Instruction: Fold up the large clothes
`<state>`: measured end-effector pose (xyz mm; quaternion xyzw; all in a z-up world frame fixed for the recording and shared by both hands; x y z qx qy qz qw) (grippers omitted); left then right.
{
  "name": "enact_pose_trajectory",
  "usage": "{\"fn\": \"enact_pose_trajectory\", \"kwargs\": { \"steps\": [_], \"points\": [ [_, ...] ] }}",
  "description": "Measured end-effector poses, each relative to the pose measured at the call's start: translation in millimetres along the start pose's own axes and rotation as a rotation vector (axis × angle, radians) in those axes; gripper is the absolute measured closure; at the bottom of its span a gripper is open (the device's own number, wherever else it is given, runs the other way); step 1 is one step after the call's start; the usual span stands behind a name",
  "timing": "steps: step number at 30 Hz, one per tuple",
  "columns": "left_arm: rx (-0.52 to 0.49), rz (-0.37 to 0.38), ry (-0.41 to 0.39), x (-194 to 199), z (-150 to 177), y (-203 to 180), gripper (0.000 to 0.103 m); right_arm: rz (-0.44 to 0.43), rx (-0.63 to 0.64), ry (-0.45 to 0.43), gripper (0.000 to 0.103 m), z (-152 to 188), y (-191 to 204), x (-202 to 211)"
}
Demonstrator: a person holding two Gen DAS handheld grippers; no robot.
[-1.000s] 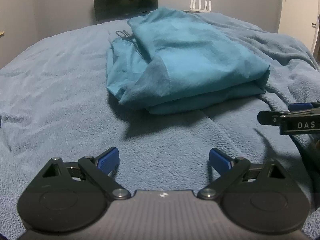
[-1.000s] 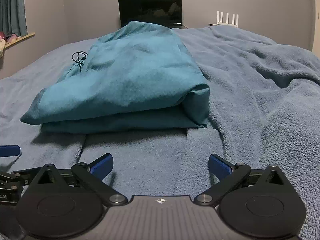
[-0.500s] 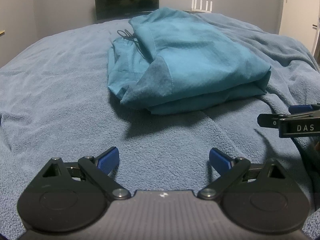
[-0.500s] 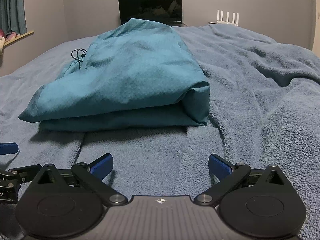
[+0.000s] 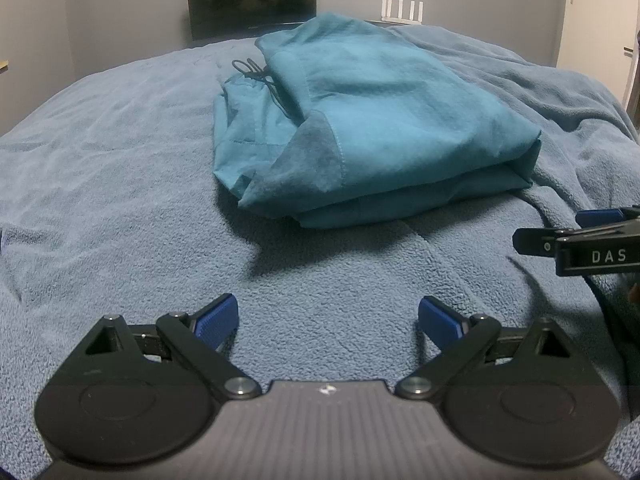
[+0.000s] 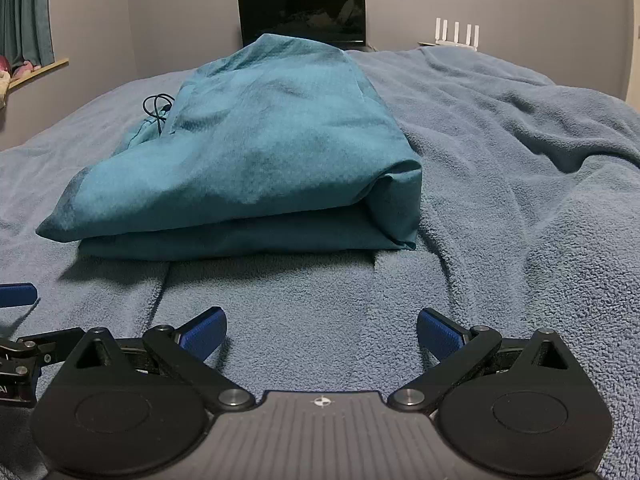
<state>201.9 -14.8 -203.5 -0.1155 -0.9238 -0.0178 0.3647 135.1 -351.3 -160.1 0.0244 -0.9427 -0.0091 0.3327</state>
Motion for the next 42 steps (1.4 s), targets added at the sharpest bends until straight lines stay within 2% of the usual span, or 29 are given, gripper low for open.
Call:
{"fn": "enact_pose_trajectory", "kwargs": {
  "steps": [22,42],
  "points": [
    [0.001,-0.001,-0.002,0.2,-0.1,-0.7,0.006,0.000,0.000,0.002,0.000,0.2,-0.2,-0.2],
    [-0.024,0.026,-0.048,4.7,-5.0,-3.8,0.006,0.000,0.001,0.007,0.000,4.1,-1.4,0.3]
  ]
}}
Point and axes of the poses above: each gripper's, at about its wrist camera, not at the fingertips, and x roughly against the way its jaws point, y to its left, z to its underside, the point moved 10 cm from there along -x, roughly the way its jaws point, and after that the axes turned 3 degrees about x, right-handed, at the moved point
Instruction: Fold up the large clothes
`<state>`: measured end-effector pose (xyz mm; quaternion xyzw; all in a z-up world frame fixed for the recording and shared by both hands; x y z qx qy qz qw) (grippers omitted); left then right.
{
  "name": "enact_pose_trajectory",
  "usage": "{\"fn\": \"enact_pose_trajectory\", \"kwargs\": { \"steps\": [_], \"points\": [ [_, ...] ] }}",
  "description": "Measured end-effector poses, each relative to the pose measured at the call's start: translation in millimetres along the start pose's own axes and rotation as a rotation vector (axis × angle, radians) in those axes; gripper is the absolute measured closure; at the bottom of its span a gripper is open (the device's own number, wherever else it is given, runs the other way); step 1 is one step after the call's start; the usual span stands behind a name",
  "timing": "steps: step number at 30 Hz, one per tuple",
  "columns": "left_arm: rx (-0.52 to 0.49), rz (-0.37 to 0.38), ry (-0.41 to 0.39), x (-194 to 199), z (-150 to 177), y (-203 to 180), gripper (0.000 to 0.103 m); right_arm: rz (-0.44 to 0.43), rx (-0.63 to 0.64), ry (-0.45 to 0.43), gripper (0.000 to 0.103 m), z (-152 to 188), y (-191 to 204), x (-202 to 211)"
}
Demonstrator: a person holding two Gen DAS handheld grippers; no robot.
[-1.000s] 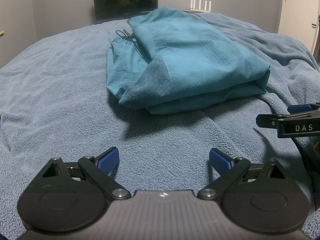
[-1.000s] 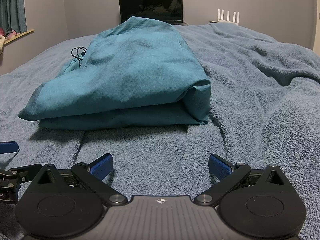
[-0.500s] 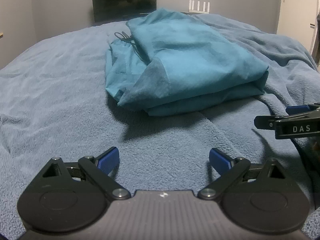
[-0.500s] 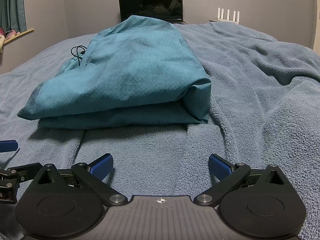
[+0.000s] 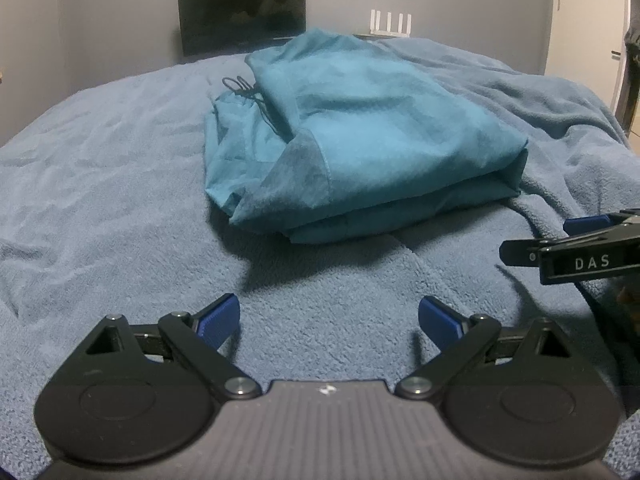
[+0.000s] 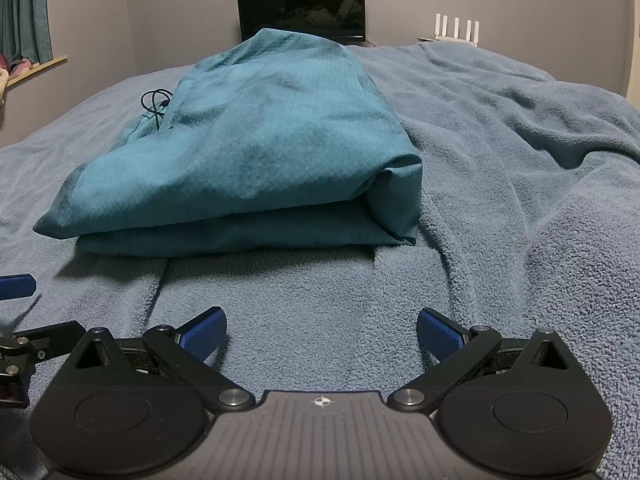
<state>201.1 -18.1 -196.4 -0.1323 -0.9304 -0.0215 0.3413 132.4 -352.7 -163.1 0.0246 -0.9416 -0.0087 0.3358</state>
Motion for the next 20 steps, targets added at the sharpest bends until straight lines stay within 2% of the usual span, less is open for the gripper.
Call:
{"fn": "enact_pose_trajectory", "kwargs": {
  "steps": [20],
  "points": [
    [0.001,-0.007,0.032,-4.9,4.1,4.1,0.006,-0.003,0.004,0.007,0.000,0.5,-2.5,0.2]
  ]
}}
Point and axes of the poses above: each gripper's, at about its wrist camera, not at the fingertips, and x roughly against the way its jaws point, y to its left, z to its underside, the point moved 10 cm from there along -x, roughly the way its jaws point, and after that the axes turned 3 degrees about x, right-handed, at the moved point
